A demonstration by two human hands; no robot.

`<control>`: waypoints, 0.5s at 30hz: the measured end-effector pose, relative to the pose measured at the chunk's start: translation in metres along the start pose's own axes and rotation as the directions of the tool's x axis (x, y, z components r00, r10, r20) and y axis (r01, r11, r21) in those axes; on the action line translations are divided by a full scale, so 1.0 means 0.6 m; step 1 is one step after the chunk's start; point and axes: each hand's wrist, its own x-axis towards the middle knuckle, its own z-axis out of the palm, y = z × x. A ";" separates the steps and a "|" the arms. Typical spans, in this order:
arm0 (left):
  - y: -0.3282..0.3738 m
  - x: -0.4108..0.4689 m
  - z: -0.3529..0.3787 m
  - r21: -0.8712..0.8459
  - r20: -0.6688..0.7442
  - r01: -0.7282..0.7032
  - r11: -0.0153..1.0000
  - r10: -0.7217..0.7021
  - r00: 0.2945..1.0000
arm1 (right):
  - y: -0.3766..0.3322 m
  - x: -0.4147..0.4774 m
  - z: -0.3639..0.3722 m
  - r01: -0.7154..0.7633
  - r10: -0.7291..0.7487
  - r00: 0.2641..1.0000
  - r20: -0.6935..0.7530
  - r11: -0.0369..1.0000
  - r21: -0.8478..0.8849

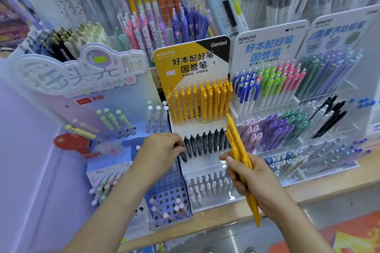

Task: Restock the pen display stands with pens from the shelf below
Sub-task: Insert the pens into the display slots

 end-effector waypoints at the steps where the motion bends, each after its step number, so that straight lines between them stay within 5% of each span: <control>1: 0.001 -0.002 0.008 -0.019 0.015 0.004 1.000 -0.003 1.000 | -0.001 0.000 0.002 -0.005 0.005 1.000 0.021 1.000 -0.004; 6: -0.006 -0.009 0.029 -0.139 -0.027 -0.009 0.990 0.006 1.000 | -0.002 0.000 0.004 -0.034 0.033 0.995 0.090 0.999 0.007; 11: -0.009 -0.012 0.035 -0.086 -0.116 0.004 0.996 -0.014 0.993 | -0.004 0.002 0.006 -0.070 0.058 0.990 0.132 0.994 0.084; 15: -0.005 -0.004 0.024 0.003 -0.042 -0.003 1.000 0.003 0.999 | -0.010 0.000 0.007 -0.117 0.081 0.974 0.212 0.980 0.161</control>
